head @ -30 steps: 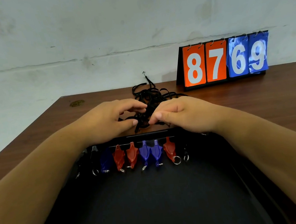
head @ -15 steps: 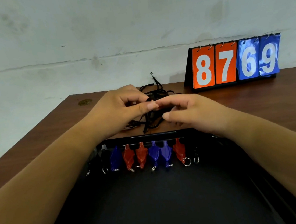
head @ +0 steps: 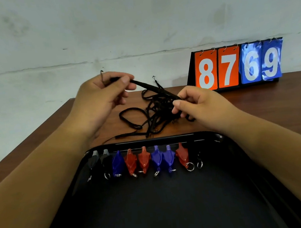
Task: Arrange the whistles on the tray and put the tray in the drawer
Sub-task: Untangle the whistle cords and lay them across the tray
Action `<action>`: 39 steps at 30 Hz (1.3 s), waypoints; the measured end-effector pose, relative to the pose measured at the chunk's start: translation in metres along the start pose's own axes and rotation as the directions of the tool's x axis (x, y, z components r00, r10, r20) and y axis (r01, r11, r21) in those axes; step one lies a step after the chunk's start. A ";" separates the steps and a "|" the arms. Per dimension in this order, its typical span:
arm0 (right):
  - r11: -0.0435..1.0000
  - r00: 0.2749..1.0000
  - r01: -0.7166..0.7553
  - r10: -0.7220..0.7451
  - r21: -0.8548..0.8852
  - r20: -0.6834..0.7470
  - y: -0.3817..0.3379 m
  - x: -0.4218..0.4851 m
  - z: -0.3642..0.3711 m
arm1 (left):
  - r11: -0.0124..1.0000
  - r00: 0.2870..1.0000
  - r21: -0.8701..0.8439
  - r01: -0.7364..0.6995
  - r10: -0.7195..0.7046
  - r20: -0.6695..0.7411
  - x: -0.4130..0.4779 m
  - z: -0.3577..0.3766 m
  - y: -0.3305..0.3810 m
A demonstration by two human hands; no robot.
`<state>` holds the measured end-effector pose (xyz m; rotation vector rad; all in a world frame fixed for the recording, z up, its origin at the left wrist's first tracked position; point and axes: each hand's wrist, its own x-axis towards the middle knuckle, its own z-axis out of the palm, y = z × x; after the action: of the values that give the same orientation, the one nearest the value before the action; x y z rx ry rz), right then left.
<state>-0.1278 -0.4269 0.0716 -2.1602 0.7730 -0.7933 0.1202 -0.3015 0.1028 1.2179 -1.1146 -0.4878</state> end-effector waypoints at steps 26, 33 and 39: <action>0.999 0.999 0.038 -0.038 0.031 -0.023 -0.012 -0.002 -0.001 | 0.837 0.968 0.544 -0.067 -0.077 0.239 -0.007 0.004 0.000; 0.995 0.996 0.084 -0.083 0.058 -0.017 -0.022 -0.007 0.009 | 0.774 0.869 0.598 -0.208 -0.135 0.476 -0.020 0.020 0.009; 0.995 0.996 0.087 -0.087 0.051 -0.009 -0.021 -0.007 0.012 | 0.822 0.911 0.548 -0.156 -0.094 0.400 -0.021 0.027 0.007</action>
<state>-0.1178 -0.4057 0.0788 -2.1586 0.6588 -0.8557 0.0858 -0.2951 0.0993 1.6609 -1.7292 -0.4031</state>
